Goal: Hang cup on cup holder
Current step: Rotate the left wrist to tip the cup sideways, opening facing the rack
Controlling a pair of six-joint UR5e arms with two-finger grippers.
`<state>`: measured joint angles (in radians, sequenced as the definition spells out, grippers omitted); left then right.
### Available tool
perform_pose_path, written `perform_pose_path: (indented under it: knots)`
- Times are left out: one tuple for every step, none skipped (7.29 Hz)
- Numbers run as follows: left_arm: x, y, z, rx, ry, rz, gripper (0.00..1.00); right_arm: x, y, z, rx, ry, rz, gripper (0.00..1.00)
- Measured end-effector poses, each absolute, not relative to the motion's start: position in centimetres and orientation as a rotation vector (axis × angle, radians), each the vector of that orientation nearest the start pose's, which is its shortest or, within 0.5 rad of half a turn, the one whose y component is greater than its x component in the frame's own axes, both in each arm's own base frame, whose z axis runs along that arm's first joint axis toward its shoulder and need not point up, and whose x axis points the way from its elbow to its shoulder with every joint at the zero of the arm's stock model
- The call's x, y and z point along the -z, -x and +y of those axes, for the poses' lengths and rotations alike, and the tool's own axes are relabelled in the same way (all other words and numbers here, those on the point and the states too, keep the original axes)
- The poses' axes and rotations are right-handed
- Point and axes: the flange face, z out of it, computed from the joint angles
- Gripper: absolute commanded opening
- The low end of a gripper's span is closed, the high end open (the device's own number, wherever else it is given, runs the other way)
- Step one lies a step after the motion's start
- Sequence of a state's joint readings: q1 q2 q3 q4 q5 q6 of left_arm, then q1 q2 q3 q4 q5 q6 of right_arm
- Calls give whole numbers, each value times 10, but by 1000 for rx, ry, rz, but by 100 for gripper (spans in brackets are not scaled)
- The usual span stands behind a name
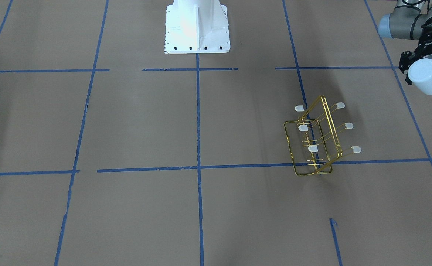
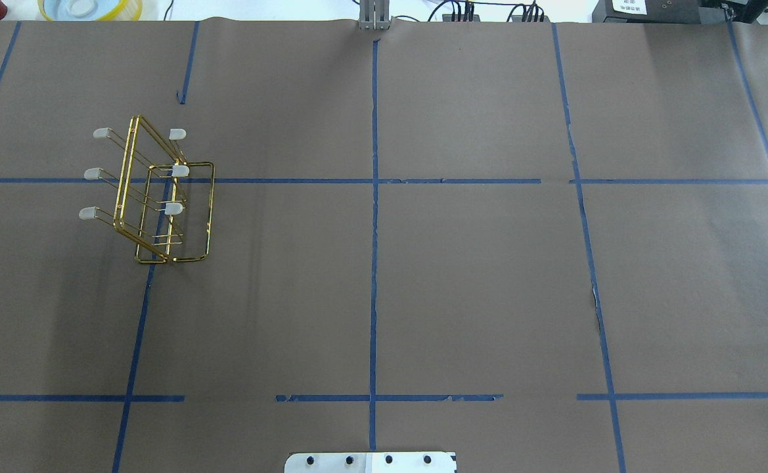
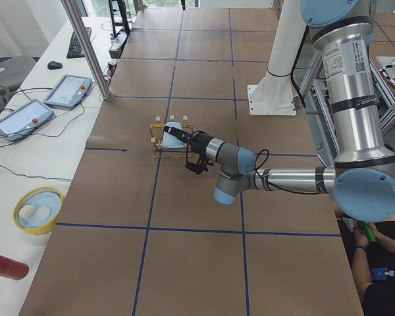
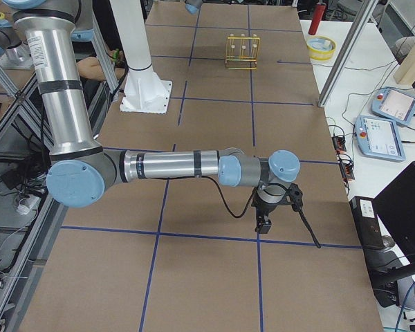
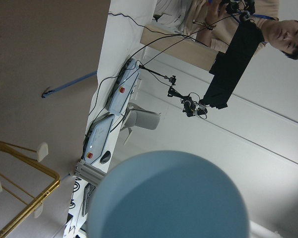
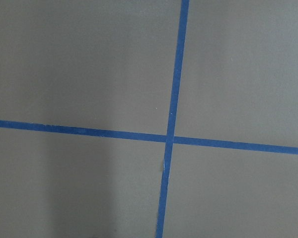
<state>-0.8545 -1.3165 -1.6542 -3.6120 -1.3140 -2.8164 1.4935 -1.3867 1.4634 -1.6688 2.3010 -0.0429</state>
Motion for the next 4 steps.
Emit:
perform_pose_path:
  knots:
    - [-515,-109,-361,1623,324,2265,0,-627,-23,-570,107,33,-730,100]
    - [-512,-112,-360,1664,414,2297,0,-626,-23,-570,107,32,-730,100]
    - [-511,-113,-359,1690,493,2323,0,-626,-23,-570,107,32,-730,100]
    - [-510,-116,-357,1716,573,2346,0,-626,-23,-570,107,31,-730,100]
